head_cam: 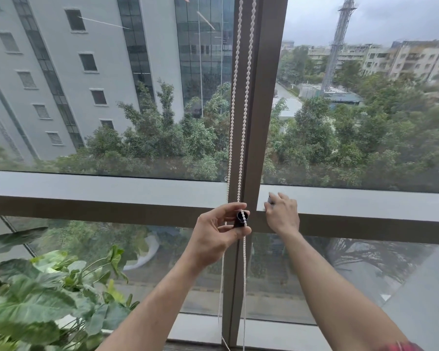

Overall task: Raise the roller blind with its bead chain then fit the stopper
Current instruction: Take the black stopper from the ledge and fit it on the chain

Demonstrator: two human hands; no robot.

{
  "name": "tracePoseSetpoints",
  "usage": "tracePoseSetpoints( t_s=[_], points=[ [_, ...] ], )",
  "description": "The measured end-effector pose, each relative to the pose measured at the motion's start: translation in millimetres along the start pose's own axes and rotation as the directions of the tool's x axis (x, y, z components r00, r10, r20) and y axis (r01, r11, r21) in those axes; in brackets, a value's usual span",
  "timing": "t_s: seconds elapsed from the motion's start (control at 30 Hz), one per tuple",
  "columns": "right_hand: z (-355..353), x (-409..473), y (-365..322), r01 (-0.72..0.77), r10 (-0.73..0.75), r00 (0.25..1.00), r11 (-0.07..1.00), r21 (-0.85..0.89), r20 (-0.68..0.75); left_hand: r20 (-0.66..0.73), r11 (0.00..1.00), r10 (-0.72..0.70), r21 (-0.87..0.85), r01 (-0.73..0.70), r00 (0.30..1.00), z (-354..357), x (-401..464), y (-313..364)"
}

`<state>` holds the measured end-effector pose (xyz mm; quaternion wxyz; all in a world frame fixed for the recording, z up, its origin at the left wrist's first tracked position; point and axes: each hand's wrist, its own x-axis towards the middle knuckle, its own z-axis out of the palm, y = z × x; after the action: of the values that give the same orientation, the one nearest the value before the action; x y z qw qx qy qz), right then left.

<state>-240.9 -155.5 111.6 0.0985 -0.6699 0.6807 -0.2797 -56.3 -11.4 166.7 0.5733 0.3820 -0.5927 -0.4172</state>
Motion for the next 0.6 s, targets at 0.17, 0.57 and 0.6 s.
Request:
tracePoseSetpoints(
  t_s=[0.17,0.57,0.6],
  points=[
    [3,-4,3,-0.026,0.035,0.997,0.991,0.13,-0.068,0.01,1.0,0.0,-0.002,0.0,1.0,0,-2,1],
    [-23,-34,-20,-0.008,0.158,0.969,0.787,0.617,-0.189,0.014,1.0,0.003,0.008,-0.003,1.0,-2,-3,2],
    [-29,-39,-26,0.007,0.154,0.971,0.742,0.67,-0.181,0.016,1.0,0.005,0.01,-0.006,1.0,-3,-2,2]
  ],
)
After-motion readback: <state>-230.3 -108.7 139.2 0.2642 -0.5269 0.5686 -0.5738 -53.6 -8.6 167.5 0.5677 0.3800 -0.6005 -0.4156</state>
